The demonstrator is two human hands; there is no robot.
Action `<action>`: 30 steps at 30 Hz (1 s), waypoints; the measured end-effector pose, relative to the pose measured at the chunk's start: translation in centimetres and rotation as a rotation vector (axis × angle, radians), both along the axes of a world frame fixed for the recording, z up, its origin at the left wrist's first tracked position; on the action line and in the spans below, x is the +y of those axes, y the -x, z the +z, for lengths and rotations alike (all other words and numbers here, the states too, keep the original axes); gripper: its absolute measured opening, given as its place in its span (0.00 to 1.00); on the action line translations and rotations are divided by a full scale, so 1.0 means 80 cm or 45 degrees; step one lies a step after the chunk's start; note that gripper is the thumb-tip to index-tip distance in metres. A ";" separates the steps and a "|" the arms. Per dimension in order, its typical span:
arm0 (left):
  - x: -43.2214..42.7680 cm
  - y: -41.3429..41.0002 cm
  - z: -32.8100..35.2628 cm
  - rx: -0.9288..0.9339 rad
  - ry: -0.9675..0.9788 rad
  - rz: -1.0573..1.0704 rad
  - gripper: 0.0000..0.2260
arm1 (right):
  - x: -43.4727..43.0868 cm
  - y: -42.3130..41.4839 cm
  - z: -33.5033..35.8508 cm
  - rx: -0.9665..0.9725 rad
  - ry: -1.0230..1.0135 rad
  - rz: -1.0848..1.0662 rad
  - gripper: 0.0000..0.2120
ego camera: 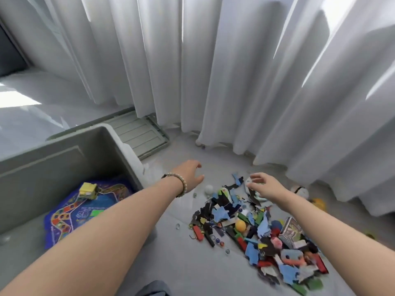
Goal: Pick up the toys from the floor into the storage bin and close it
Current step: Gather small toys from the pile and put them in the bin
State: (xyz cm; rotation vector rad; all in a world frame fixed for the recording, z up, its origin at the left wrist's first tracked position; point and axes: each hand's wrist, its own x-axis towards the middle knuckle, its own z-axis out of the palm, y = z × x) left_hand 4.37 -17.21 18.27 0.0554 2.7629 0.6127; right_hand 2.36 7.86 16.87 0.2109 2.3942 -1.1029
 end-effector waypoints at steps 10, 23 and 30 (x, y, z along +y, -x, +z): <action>0.047 0.036 -0.173 -0.438 0.055 0.009 0.28 | 0.027 0.020 -0.162 -0.212 0.108 -0.013 0.30; 0.067 0.025 -0.283 -0.472 -0.157 0.212 0.27 | 0.003 0.015 -0.269 -0.101 0.036 -0.015 0.34; 0.069 0.023 -0.291 -0.431 -0.289 0.309 0.25 | -0.006 0.014 -0.276 -0.120 0.238 -0.279 0.32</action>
